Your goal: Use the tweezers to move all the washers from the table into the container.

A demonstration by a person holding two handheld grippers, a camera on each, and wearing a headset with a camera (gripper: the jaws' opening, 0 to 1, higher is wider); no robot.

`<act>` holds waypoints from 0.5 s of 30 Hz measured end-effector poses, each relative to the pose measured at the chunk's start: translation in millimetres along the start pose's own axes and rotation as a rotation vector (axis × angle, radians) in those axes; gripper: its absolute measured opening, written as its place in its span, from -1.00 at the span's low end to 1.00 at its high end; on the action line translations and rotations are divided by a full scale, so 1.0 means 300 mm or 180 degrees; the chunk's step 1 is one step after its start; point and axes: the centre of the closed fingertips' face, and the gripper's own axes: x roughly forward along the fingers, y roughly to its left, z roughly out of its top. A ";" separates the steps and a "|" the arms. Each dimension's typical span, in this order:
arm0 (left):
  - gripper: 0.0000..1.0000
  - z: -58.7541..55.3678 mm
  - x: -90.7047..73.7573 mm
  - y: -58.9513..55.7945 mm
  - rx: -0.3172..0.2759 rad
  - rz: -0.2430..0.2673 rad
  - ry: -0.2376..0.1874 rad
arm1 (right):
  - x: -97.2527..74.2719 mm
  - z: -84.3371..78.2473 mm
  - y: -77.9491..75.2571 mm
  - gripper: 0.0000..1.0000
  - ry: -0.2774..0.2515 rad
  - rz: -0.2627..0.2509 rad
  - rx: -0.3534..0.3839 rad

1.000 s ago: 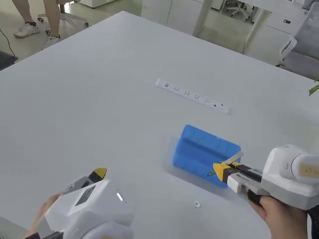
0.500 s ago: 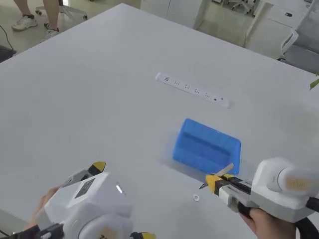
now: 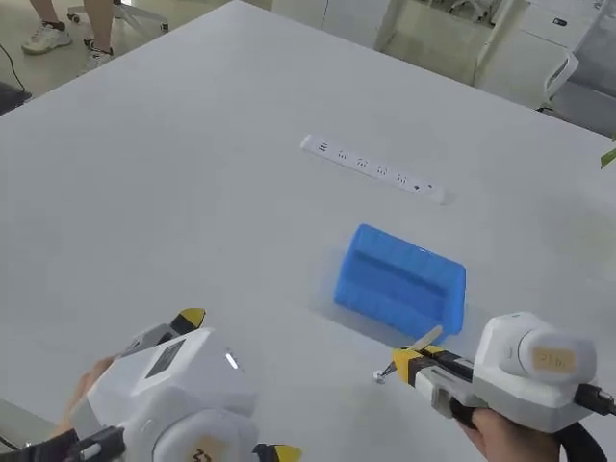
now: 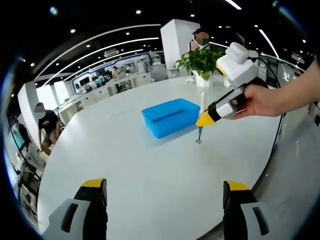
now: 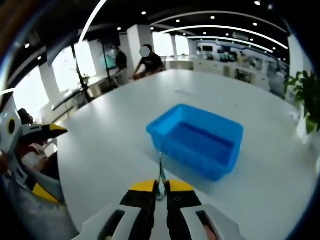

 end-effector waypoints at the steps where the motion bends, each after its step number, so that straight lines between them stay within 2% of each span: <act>1: 0.99 0.000 0.000 0.000 -0.0002 0.0000 -0.0001 | 0.002 -0.002 -0.005 -0.93 0.0000 -0.0013 -0.0001; 15: 0.99 -0.003 0.003 -0.002 0.0009 -0.0014 0.0021 | 0.010 -0.005 -0.002 -0.93 -0.0021 -0.0024 -0.0021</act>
